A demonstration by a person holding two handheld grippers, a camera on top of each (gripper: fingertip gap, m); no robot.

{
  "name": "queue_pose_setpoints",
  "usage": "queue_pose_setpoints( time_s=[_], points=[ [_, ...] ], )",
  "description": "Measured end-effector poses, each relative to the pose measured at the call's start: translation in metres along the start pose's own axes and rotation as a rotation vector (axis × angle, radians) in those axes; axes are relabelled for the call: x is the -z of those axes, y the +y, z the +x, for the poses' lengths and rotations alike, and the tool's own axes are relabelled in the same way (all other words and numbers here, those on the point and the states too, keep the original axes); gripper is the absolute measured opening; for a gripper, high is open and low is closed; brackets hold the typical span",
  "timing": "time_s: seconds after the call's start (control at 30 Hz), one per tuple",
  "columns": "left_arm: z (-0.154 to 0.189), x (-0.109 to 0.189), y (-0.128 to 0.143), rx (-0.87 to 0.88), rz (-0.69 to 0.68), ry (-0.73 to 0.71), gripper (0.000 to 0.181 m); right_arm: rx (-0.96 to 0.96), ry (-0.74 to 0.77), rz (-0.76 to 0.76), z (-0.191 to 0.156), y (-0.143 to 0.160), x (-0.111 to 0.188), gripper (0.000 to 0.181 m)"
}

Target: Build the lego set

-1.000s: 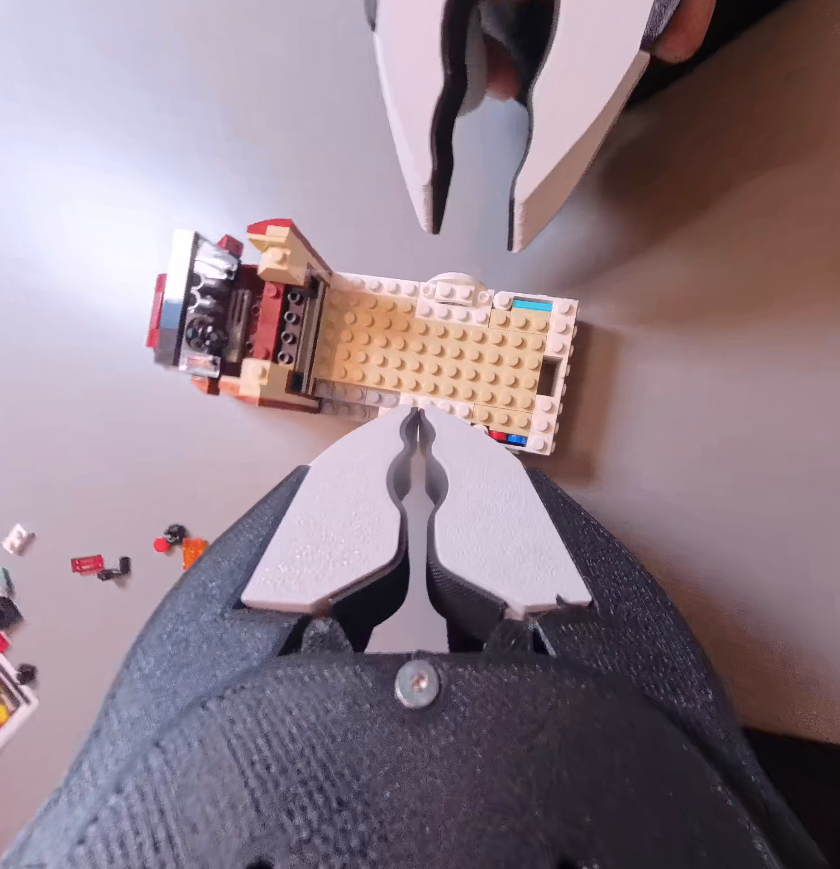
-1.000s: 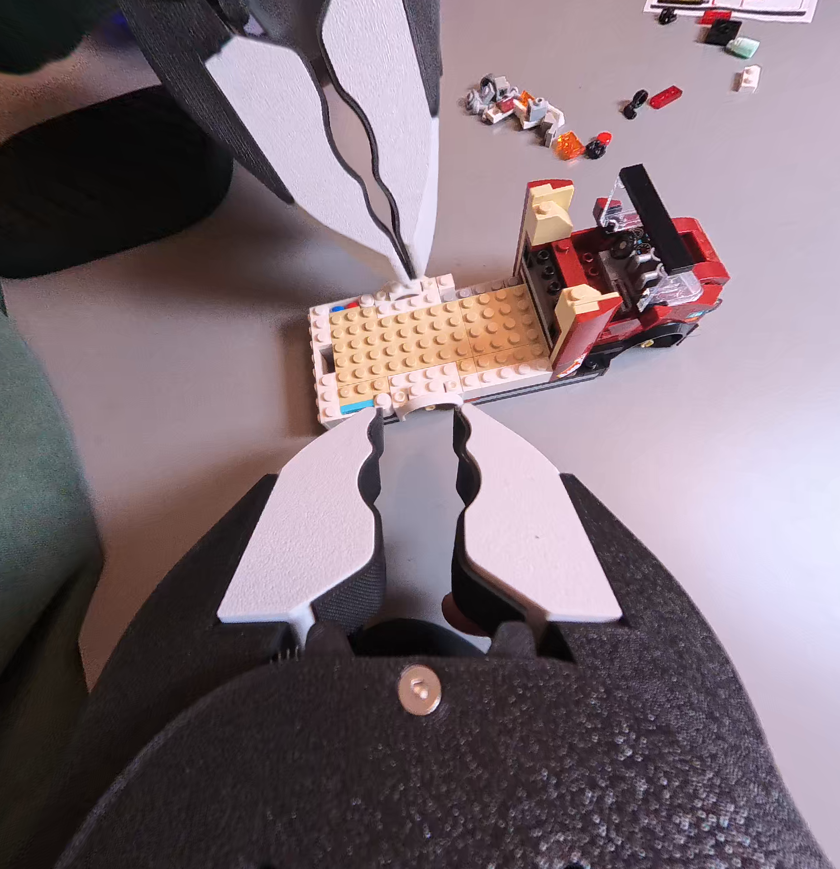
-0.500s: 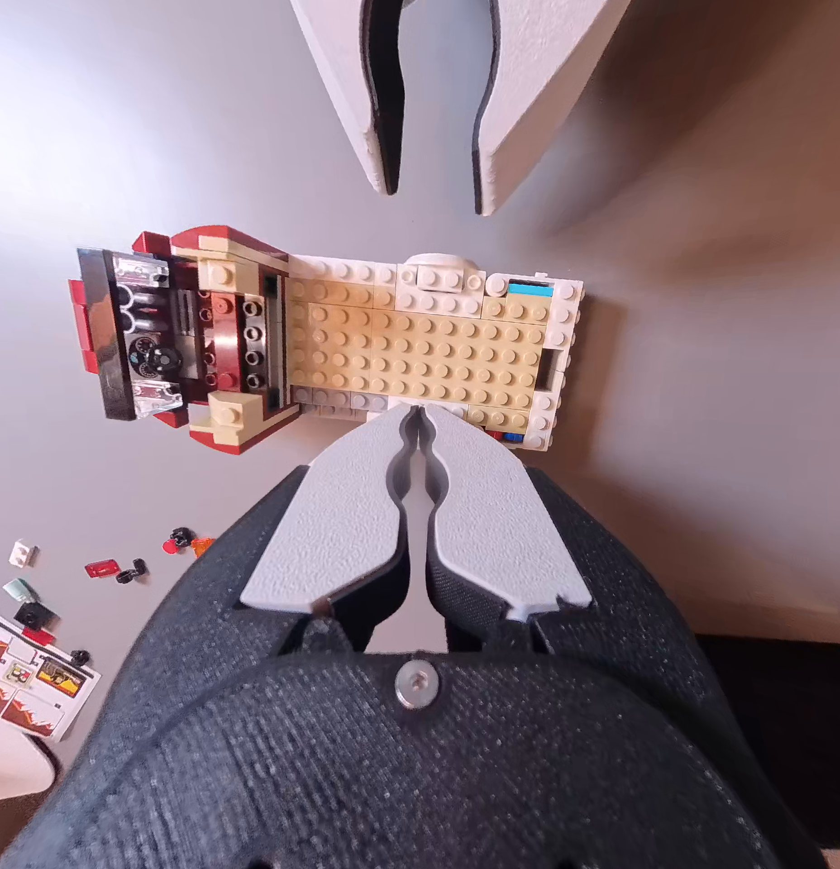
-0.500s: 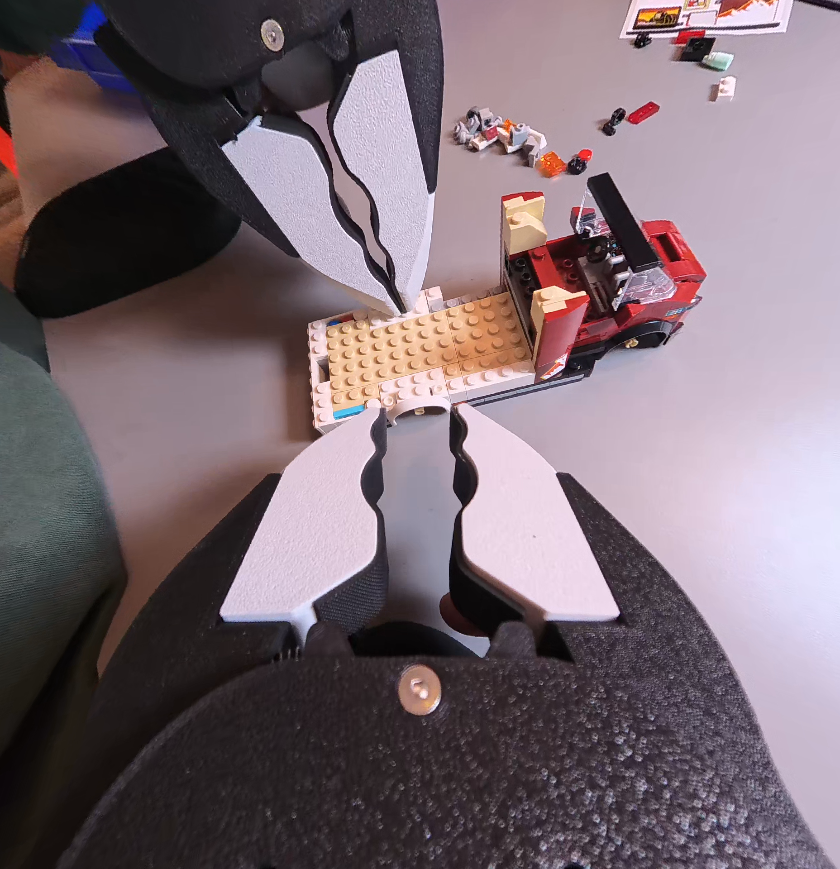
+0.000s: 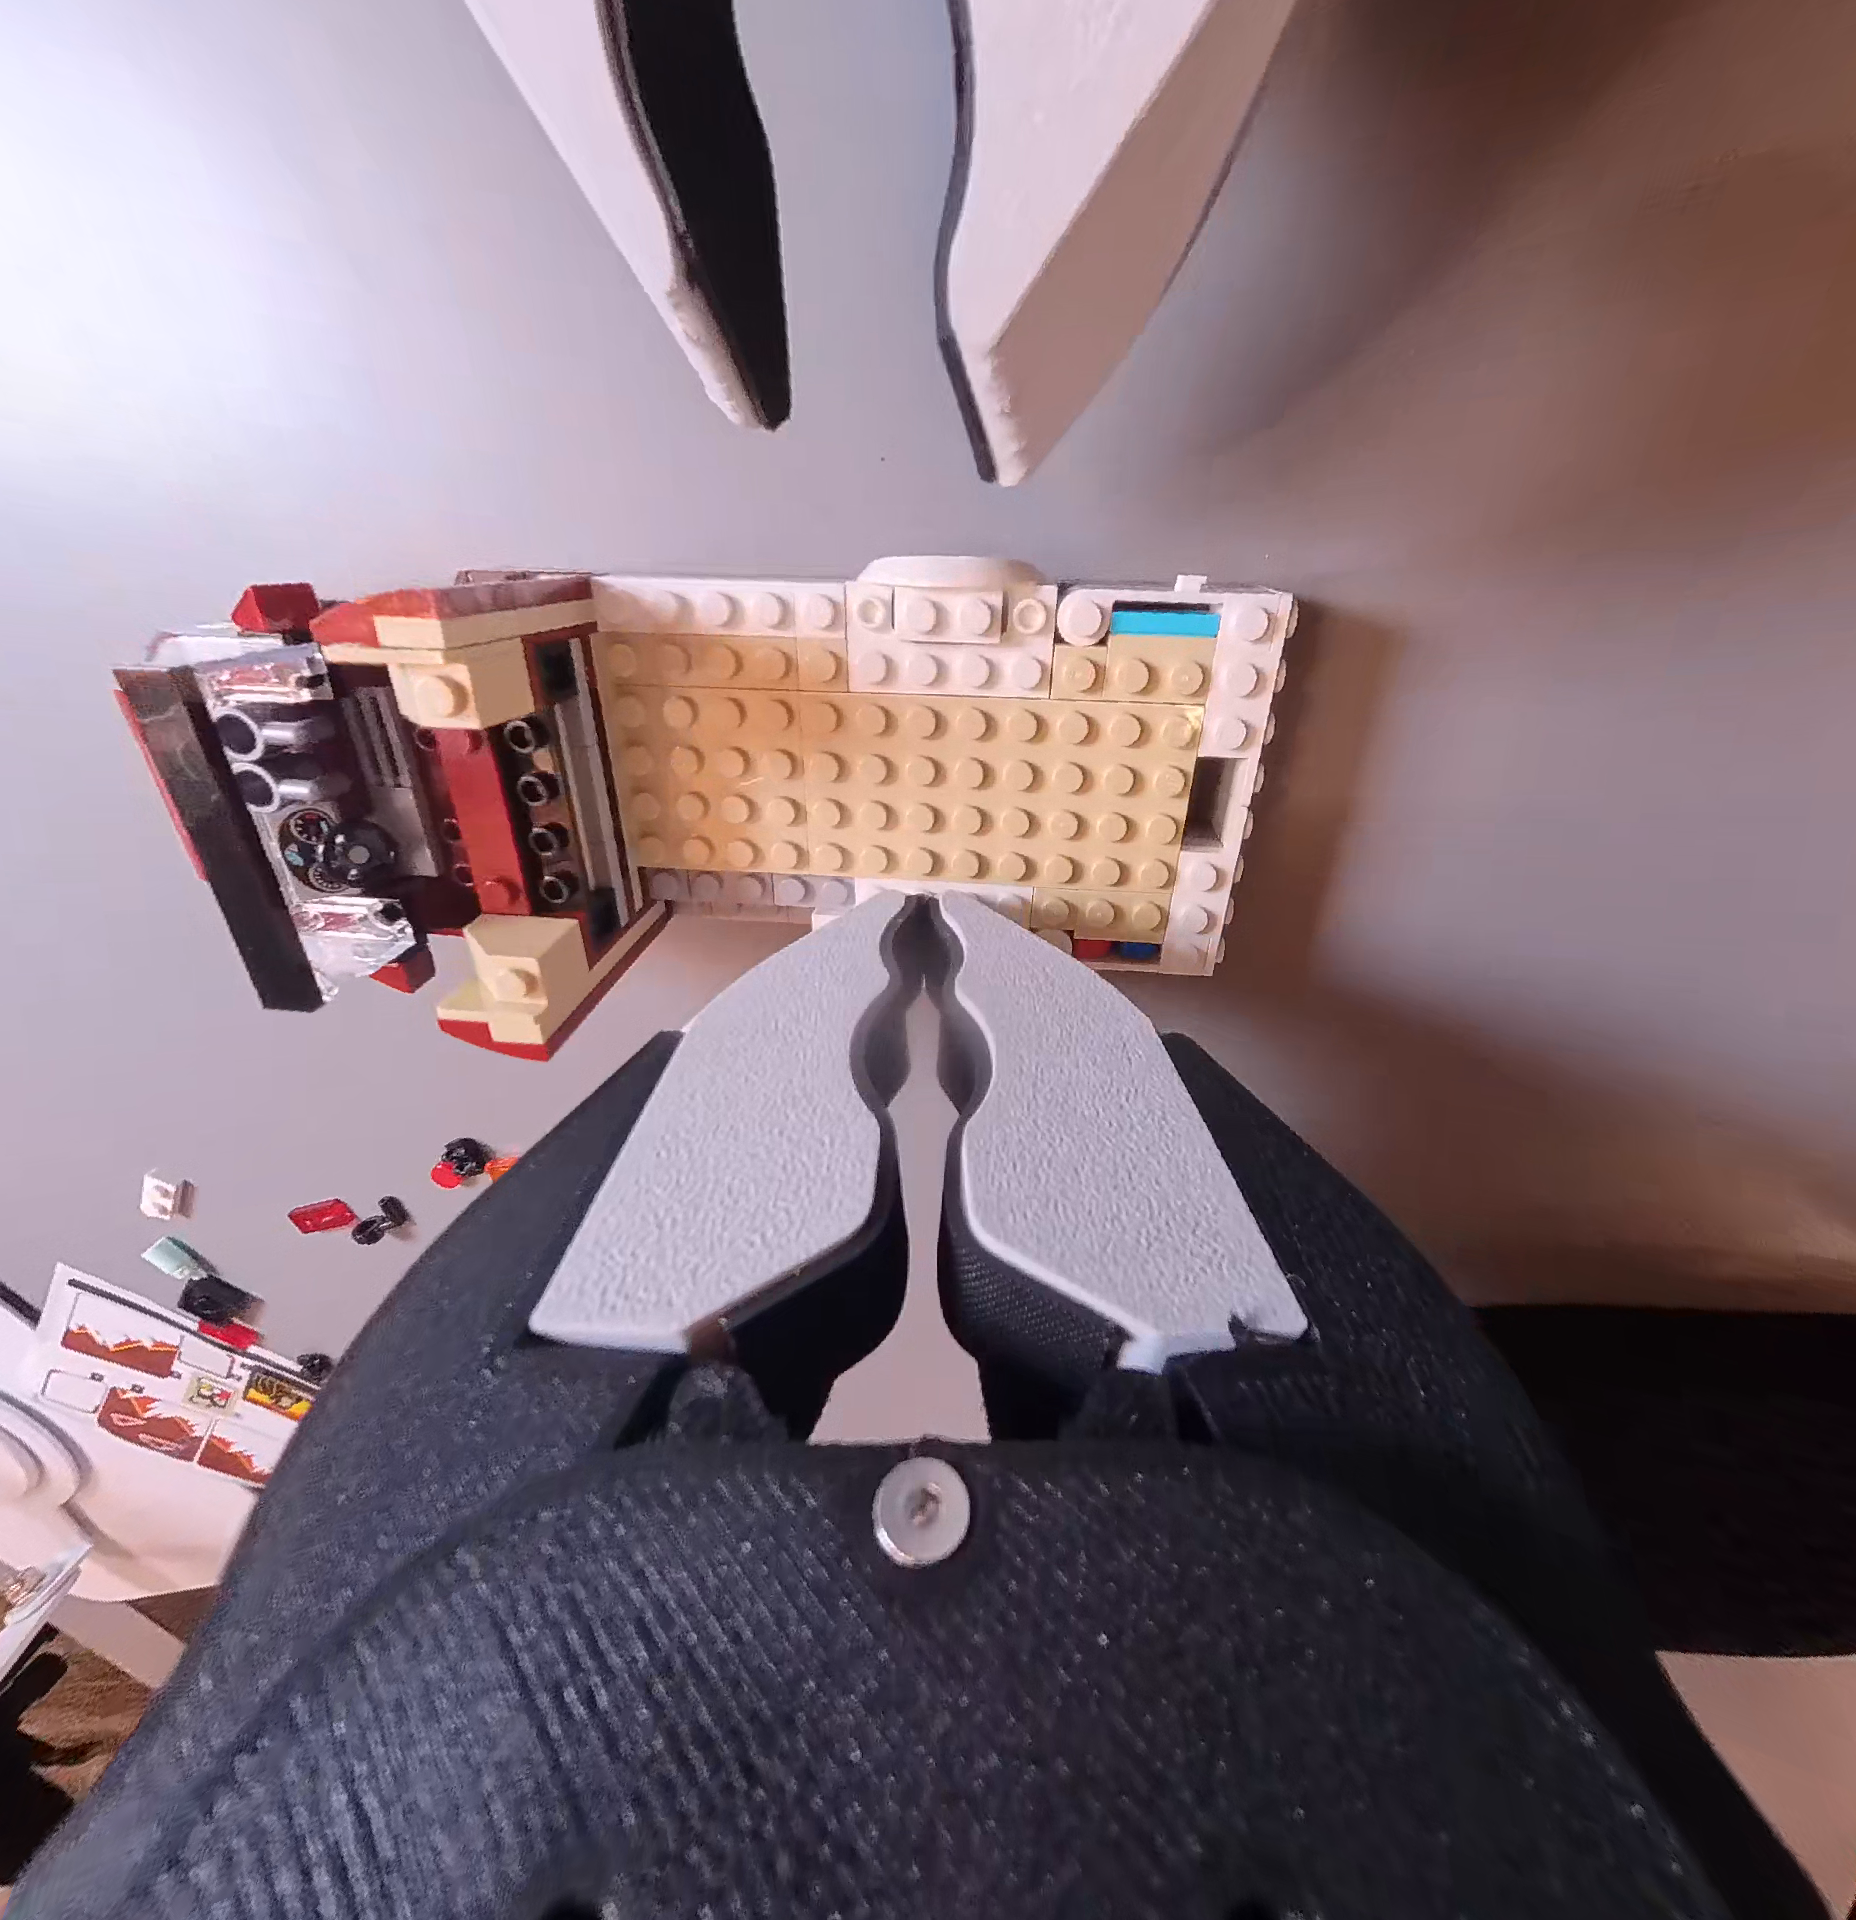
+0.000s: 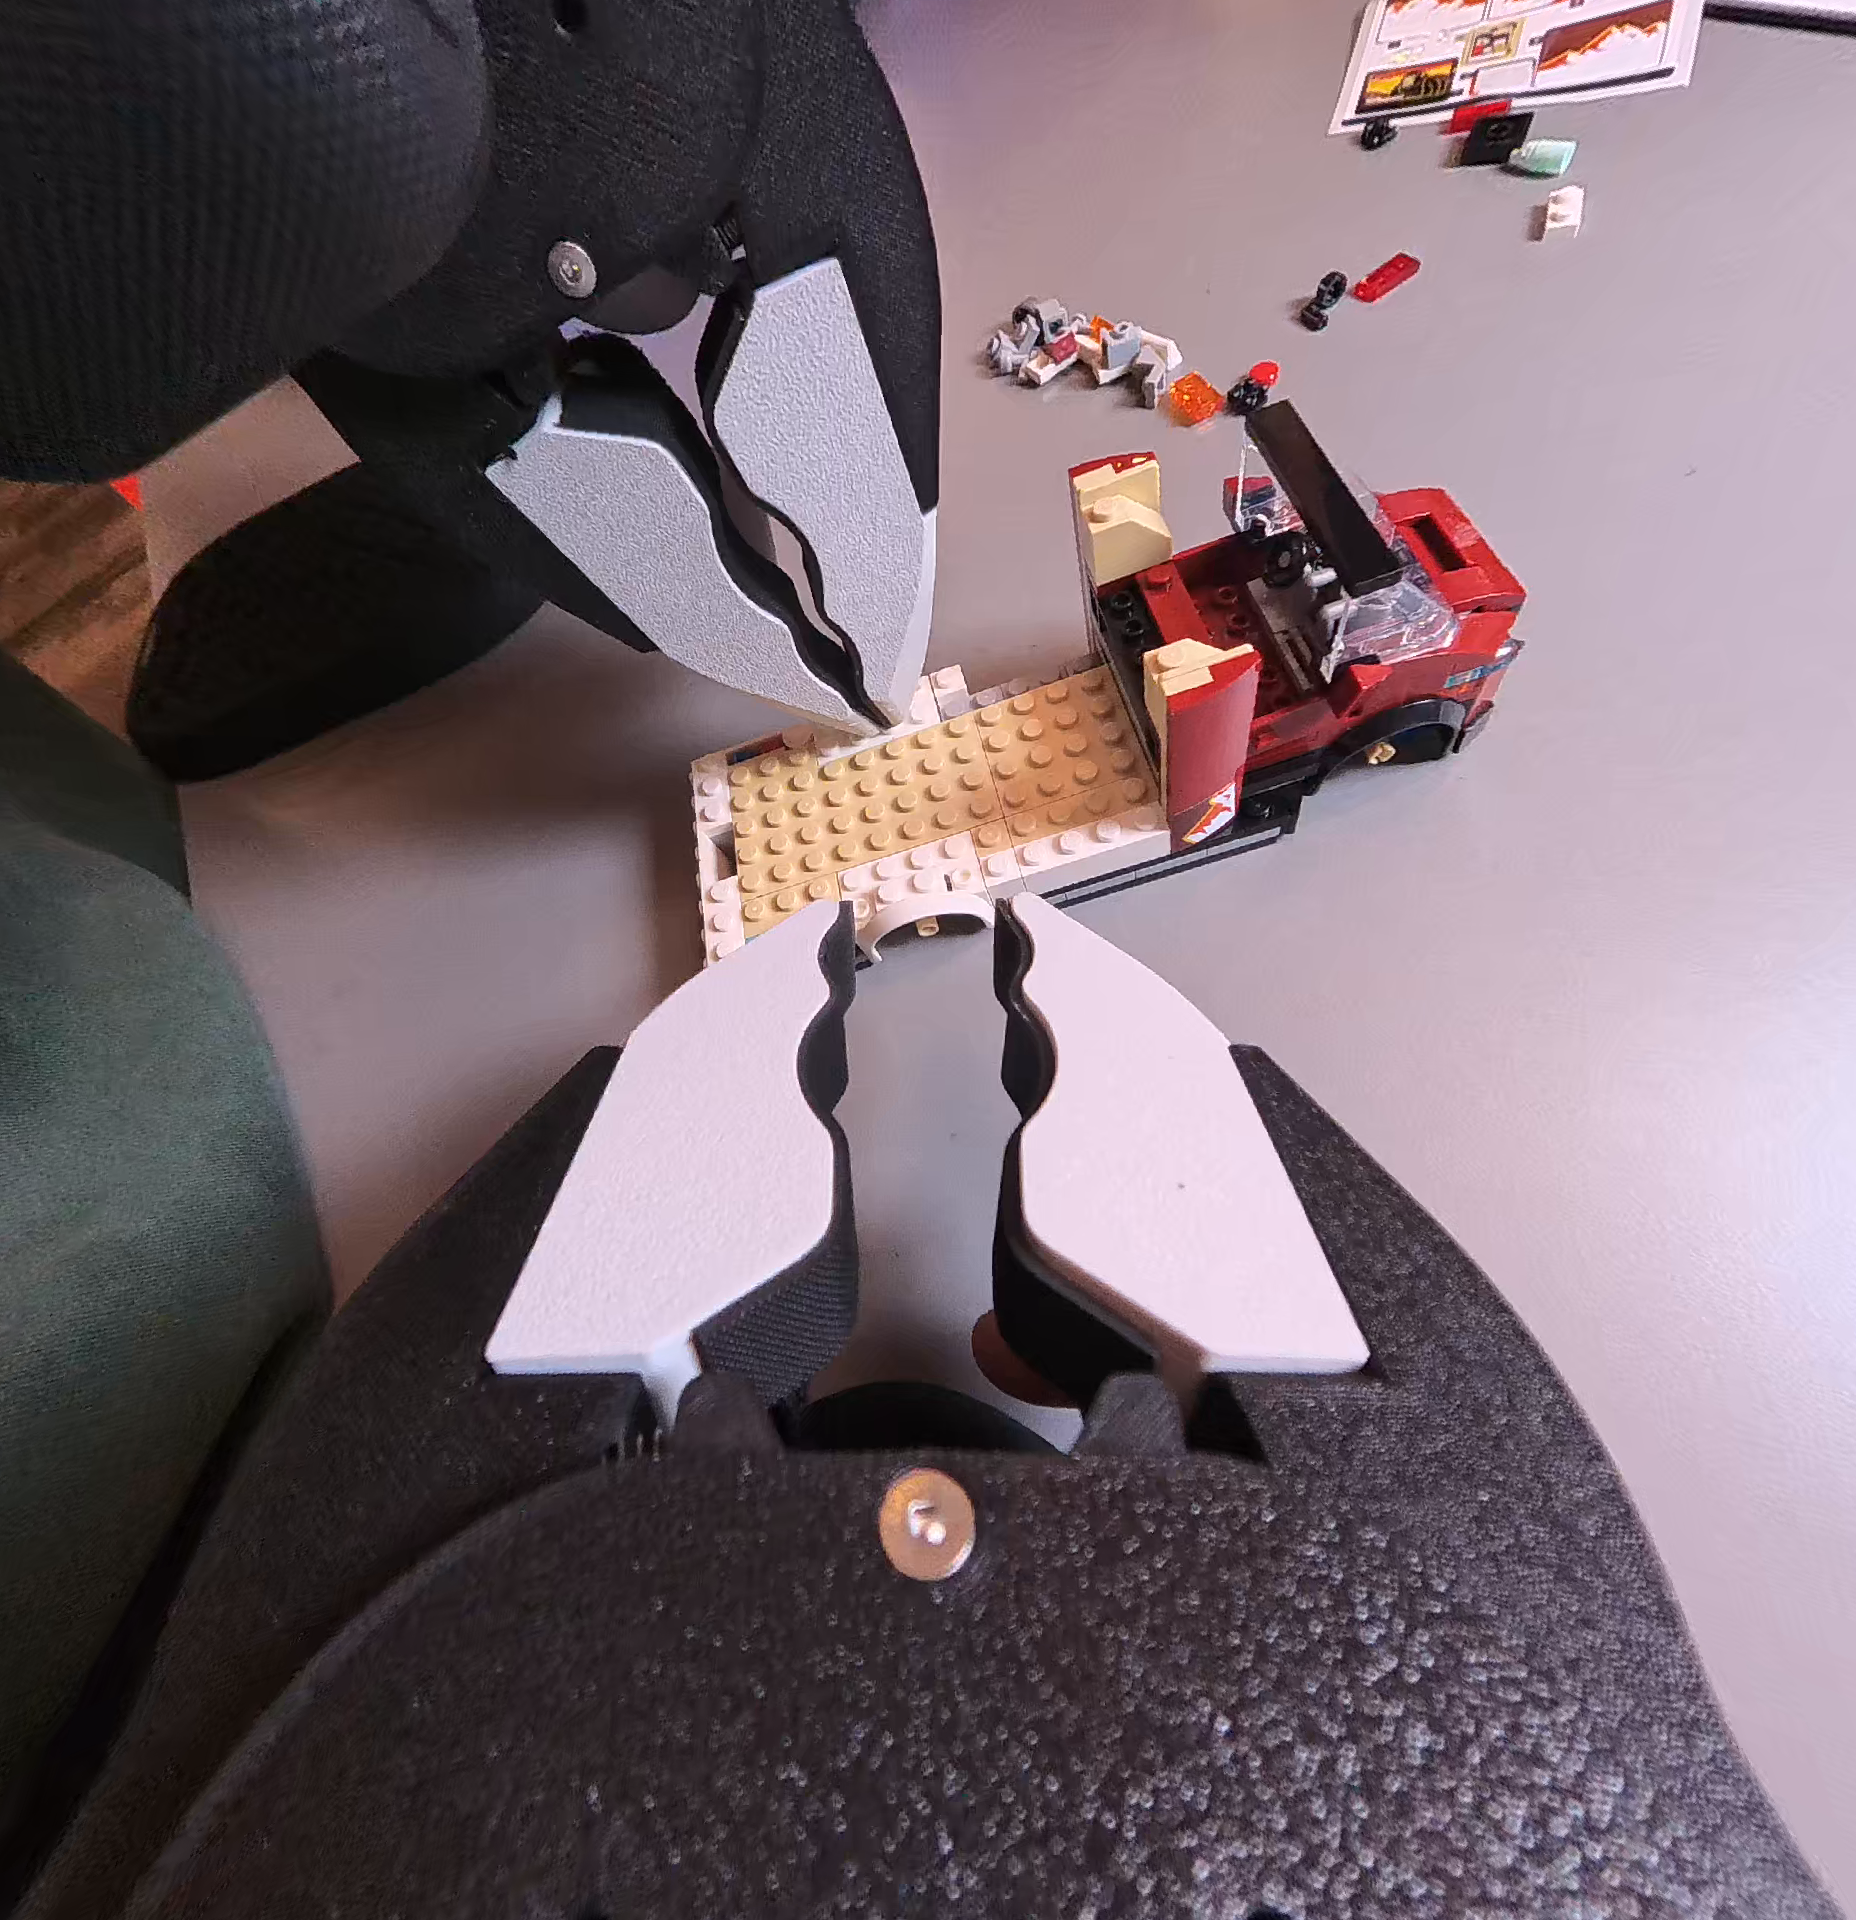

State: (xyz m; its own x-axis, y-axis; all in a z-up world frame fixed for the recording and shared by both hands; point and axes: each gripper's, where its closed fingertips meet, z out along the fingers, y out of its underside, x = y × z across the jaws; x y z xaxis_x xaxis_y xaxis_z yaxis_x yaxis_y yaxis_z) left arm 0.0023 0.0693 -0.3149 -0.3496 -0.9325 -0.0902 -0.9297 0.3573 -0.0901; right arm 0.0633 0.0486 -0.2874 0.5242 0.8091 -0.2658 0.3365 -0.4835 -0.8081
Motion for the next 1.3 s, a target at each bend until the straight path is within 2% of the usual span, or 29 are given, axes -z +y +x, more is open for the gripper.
queue_pose_setpoints(
  time_s=[0.17,0.23,0.33,0.37,0.4,0.53,0.6,0.73,0.87,0.97,1.13,1.23,1.3],
  points=[
    [0.000,0.000,-0.002,0.022,0.083,-0.006,0.000,0.025,-0.002,0.000,-0.003,-0.001,0.000,0.027],
    [0.004,0.002,-0.005,0.049,0.172,0.004,0.000,0.042,0.003,0.000,-0.004,-0.001,0.001,0.029],
    [-0.002,0.023,-0.008,0.193,0.369,-0.009,0.000,0.071,-0.004,-0.019,-0.009,0.001,0.001,0.034],
    [-0.004,0.031,-0.006,0.234,0.430,-0.012,0.011,0.087,-0.005,-0.032,-0.011,0.003,0.001,0.036],
    [-0.002,0.036,-0.003,0.277,0.483,0.000,0.030,0.108,-0.004,-0.046,-0.014,0.004,0.000,0.039],
    [0.011,0.038,0.009,0.425,0.653,0.037,0.058,0.225,0.037,-0.153,-0.017,0.017,-0.011,0.055],
    [0.020,0.033,0.013,0.474,0.718,0.046,0.070,0.289,0.050,-0.192,-0.020,0.021,-0.017,0.059],
    [0.025,0.030,0.025,0.546,0.818,-0.015,0.074,0.349,0.084,-0.226,-0.021,0.019,-0.027,0.057],
    [0.019,0.031,0.041,0.573,0.861,-0.105,0.071,0.394,0.147,-0.225,-0.017,0.010,-0.042,0.042],
    [0.011,0.027,0.054,0.576,0.828,-0.158,0.071,0.405,0.157,-0.237,-0.017,-0.001,-0.062,0.042],
    [-0.008,0.009,0.075,0.627,0.742,-0.219,0.081,0.534,0.215,-0.232,-0.005,-0.021,-0.093,0.040],
    [-0.023,0.001,0.085,0.637,0.694,-0.243,0.091,0.523,0.189,-0.209,-0.002,-0.031,-0.101,0.041],
    [-0.034,-0.005,0.090,0.639,0.674,-0.254,0.091,0.509,0.154,-0.170,-0.008,-0.040,-0.097,0.040]
  ],
)
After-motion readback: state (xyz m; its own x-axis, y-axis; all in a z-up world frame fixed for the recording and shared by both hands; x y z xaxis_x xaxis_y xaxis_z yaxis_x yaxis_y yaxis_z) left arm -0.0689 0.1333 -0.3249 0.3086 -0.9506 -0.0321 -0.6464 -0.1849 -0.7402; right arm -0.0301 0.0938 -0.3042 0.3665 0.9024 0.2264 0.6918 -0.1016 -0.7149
